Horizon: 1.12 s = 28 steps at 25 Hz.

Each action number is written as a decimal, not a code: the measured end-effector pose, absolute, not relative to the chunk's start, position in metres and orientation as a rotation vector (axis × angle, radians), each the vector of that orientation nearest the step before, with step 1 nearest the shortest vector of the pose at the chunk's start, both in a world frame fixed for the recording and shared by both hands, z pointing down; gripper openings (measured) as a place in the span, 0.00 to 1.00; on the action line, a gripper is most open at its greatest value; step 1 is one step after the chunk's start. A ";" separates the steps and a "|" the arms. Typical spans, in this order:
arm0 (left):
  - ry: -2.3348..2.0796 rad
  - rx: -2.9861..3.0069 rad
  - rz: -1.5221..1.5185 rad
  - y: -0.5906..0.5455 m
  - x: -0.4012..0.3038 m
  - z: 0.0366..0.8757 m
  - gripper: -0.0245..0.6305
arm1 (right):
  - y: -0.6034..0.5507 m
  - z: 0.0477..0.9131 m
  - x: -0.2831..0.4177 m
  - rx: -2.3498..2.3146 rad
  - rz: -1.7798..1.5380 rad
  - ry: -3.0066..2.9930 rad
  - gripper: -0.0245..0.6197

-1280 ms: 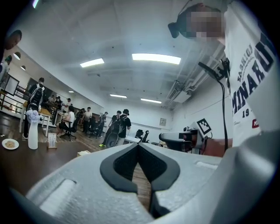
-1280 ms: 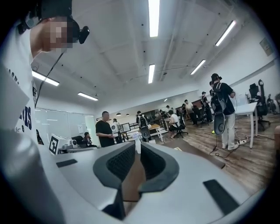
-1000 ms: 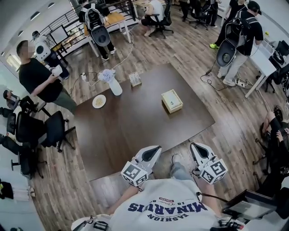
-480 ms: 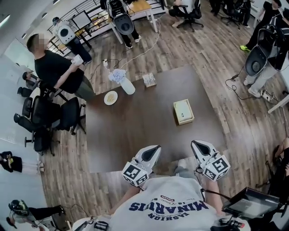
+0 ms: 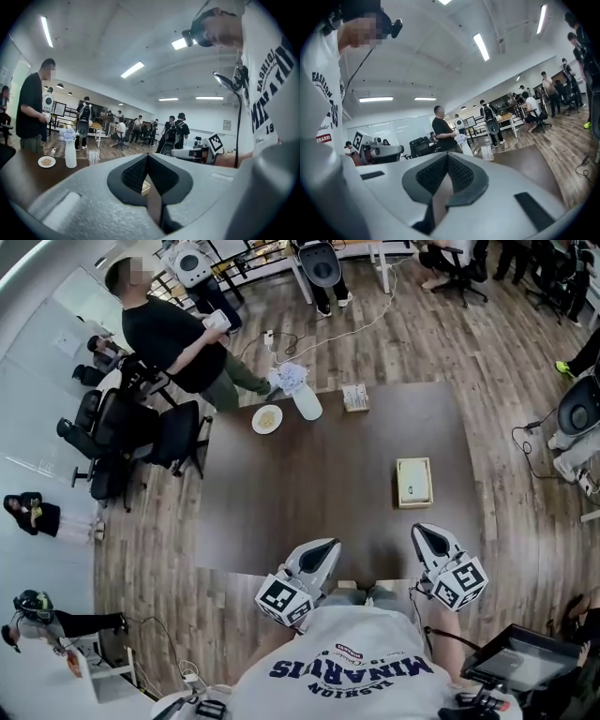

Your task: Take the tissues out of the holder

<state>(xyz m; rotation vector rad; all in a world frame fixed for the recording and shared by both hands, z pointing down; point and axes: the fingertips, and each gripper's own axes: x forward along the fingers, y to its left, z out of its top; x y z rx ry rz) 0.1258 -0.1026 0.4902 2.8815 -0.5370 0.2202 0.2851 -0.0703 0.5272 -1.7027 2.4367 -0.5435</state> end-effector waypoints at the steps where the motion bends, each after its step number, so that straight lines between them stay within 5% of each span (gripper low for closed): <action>1: -0.543 2.878 0.211 -0.104 0.122 0.491 0.04 | -0.073 0.527 0.281 -1.698 -0.538 2.444 0.05; 20: -0.485 2.800 0.041 -0.127 0.077 0.498 0.04 | -0.084 0.541 0.226 -1.862 -0.503 2.631 0.05; 28: -0.547 2.832 0.039 -0.132 0.067 0.499 0.04 | -0.110 0.613 0.265 -1.965 -0.414 3.119 0.06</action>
